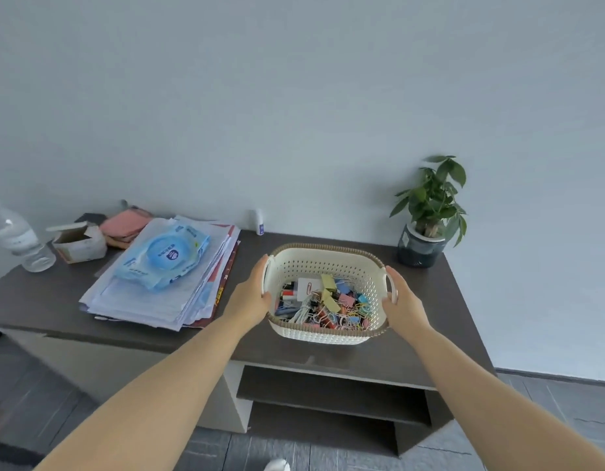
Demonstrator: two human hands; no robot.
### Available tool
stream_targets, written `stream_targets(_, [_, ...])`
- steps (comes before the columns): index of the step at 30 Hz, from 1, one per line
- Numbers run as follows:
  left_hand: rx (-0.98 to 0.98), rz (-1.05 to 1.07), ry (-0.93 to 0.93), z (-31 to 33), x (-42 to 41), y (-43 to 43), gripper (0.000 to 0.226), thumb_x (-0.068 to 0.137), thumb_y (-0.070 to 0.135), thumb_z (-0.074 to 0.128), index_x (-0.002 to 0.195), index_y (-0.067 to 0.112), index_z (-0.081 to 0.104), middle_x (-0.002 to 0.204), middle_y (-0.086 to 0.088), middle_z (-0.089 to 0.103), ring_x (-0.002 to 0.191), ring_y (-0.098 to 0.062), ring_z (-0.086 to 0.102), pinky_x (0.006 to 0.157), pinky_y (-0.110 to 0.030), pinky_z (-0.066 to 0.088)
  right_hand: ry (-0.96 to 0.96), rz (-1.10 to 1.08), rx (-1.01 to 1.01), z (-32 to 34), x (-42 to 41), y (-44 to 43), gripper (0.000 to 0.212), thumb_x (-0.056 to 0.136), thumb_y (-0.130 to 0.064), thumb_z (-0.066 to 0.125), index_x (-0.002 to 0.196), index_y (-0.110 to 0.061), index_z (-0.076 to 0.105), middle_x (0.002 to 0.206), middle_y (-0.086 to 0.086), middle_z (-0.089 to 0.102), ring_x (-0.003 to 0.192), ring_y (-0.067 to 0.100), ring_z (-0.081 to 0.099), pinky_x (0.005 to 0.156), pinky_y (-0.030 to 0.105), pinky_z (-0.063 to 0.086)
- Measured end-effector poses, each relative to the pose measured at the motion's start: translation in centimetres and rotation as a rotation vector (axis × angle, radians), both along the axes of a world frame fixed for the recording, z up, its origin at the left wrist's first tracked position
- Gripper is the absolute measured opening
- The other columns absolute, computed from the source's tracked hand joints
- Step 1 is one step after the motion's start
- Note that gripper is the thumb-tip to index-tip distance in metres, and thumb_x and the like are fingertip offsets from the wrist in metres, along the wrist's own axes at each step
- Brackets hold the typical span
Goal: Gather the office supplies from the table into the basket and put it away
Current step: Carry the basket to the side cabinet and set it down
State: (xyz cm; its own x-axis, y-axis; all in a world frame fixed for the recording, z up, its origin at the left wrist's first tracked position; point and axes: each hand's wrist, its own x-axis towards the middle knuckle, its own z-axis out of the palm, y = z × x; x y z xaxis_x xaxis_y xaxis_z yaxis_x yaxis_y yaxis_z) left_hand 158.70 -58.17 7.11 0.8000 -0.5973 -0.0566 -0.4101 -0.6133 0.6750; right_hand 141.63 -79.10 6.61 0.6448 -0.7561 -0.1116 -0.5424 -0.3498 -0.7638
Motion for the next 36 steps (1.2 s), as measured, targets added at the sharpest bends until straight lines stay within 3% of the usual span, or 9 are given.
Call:
stream_targets(4, [0.038,-0.056,0.075,-1.1,6.6,-5.0,0.075,0.089,0.007,0.043,0.145,0.036,0.003,0.122,-0.015,0.058,0.077,-0.023,0.059,0.054,-0.025,0.046,0.058,-0.072,0.012,-0.8,5.9,-4.3,0.056,0.094,-0.013,0.035,0.142,-0.037,0.022,0.135,0.009,0.052,0.086,0.021,0.055,0.069,0.030,0.049])
stream_targets(8, [0.049,-0.093,0.114,-2.1,11.2,-9.4,0.075,0.089,0.007,0.043,0.144,0.037,0.003,0.126,-0.013,0.056,0.083,-0.022,0.060,0.067,-0.034,0.054,0.116,-0.112,0.031,-1.8,10.0,-8.0,0.058,0.092,-0.011,0.035,0.142,-0.036,0.022,0.132,0.010,0.055,0.086,0.020,0.053,0.071,0.030,0.046])
stream_targets(15, [0.050,-0.130,0.177,-3.0,14.0,-14.8,0.071,0.089,0.007,0.041,0.144,0.036,0.007,0.118,-0.013,0.059,0.079,-0.021,0.057,0.062,-0.030,0.048,0.188,-0.161,0.041,-3.3,13.5,-13.3,0.058,0.091,-0.007,0.035,0.141,-0.034,0.026,0.122,0.013,0.058,0.084,0.026,0.059,0.067,0.031,0.048])
stream_targets(22, [0.070,-0.074,0.180,-3.6,15.4,-17.9,0.071,0.090,0.008,0.040,0.145,0.035,0.005,0.111,-0.013,0.061,0.073,-0.021,0.060,0.049,-0.025,0.041,0.279,-0.086,0.038,-3.6,15.5,-17.0,0.061,0.092,-0.003,0.032,0.143,-0.034,0.021,0.078,0.015,0.057,0.059,0.027,0.048,0.050,0.028,0.038])
stream_targets(24, [0.085,-0.058,0.171,-3.5,15.6,-18.6,0.071,0.090,0.006,0.041,0.145,0.034,0.005,0.105,-0.014,0.062,0.069,-0.022,0.059,0.047,-0.026,0.041,0.297,-0.037,0.028,-3.3,16.1,-17.6,0.062,0.093,-0.001,0.033,0.145,-0.031,0.018,0.083,0.013,0.059,0.069,0.031,0.053,0.058,0.034,0.046])
stream_targets(27, [0.121,-0.048,0.156,-3.3,15.9,-19.3,0.071,0.089,0.005,0.041,0.145,0.031,0.005,0.091,-0.013,0.060,0.058,-0.019,0.055,0.042,-0.025,0.037,0.275,-0.041,-0.025,-3.0,16.4,-18.1,0.059,0.092,-0.004,0.035,0.145,-0.027,0.020,0.118,0.024,0.057,0.097,0.038,0.057,0.083,0.039,0.046])
stream_targets(33, [0.174,-0.045,0.132,-3.2,15.8,-19.8,0.073,0.088,0.003,0.042,0.146,0.027,0.003,0.061,-0.002,0.044,0.048,-0.015,0.042,0.040,-0.026,0.027,0.308,-0.013,-0.052,-3.2,16.4,-18.6,0.059,0.092,-0.005,0.032,0.145,-0.027,0.020,0.114,0.027,0.058,0.080,0.026,0.046,0.075,0.037,0.042])
stream_targets(35, [0.195,-0.079,0.149,-3.2,15.9,-19.8,0.075,0.089,0.005,0.043,0.146,0.025,0.001,0.067,-0.006,0.051,0.052,-0.018,0.047,0.044,-0.027,0.031,0.325,0.028,-0.010,-2.7,16.4,-18.6,0.063,0.091,-0.005,0.035,0.147,-0.026,0.013,0.107,0.025,0.061,0.078,0.027,0.052,0.075,0.041,0.048])
stream_targets(36, [0.193,-0.106,0.176,-3.1,16.2,-19.7,0.075,0.090,0.008,0.045,0.146,0.026,-0.001,0.082,-0.011,0.059,0.062,-0.022,0.054,0.050,-0.028,0.037,0.325,0.065,0.018,-2.6,16.4,-18.7,0.067,0.092,-0.007,0.039,0.147,-0.025,0.006,0.106,0.023,0.063,0.079,0.029,0.057,0.077,0.042,0.050])
